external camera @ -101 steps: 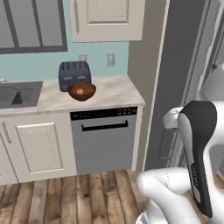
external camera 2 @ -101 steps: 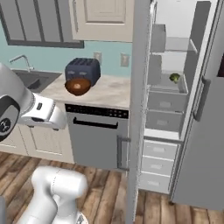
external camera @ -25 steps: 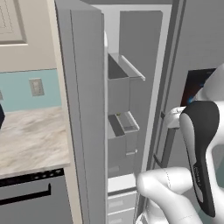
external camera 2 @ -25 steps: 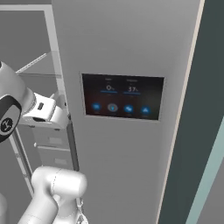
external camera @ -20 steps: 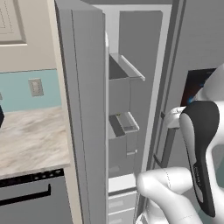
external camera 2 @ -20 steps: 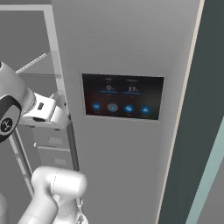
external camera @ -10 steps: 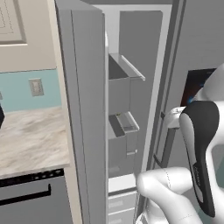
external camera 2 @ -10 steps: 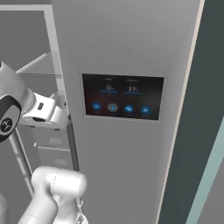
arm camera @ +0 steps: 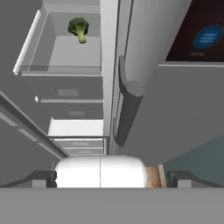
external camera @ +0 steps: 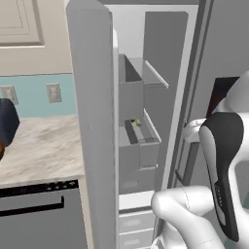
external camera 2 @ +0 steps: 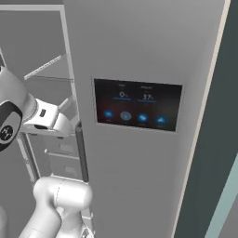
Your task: Take the mushroom, peach, and broccoli from the freezer and place them in the bowl on the counter.
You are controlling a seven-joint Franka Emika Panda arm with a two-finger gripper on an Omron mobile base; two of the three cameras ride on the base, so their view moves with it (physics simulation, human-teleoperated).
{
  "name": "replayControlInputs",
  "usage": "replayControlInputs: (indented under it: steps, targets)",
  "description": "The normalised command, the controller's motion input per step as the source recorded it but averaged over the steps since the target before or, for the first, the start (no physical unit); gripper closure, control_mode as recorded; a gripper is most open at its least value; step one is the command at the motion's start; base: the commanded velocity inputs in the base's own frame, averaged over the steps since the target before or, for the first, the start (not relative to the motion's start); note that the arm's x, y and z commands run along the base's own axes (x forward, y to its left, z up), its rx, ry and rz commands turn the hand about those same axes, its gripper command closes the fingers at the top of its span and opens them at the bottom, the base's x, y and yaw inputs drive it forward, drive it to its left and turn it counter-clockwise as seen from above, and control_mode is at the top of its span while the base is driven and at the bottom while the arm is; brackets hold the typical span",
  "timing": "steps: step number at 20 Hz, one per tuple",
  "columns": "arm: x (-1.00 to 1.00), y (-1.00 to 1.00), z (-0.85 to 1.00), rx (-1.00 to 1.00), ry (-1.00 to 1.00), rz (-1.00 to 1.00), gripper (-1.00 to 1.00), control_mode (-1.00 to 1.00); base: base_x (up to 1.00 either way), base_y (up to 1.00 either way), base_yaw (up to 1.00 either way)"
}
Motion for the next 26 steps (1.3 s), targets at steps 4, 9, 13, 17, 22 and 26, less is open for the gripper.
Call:
replayControlInputs:
  steps: [4, 9, 13, 17, 22, 26]
  targets:
    - [0.00, 0.00, 0.00, 0.00, 0.00, 0.00, -1.00, 1.00, -0.10, 0.06, 0.09]
    - [0.00, 0.00, 0.00, 0.00, 0.00, 0.00, -1.00, 1.00, -0.06, 0.17, 0.04]
    - [0.00, 0.00, 0.00, 0.00, 0.00, 0.00, -1.00, 1.00, 0.05, 0.54, 0.04]
    - [0.00, 0.00, 0.00, 0.00, 0.00, 0.00, -1.00, 1.00, 0.15, 0.57, 0.04]
    - [0.00, 0.00, 0.00, 0.00, 0.00, 0.00, -1.00, 1.00, 0.41, 0.21, 0.01]
    - [0.00, 0.00, 0.00, 0.00, 0.00, 0.00, -1.00, 1.00, 0.67, 0.00, 0.00]
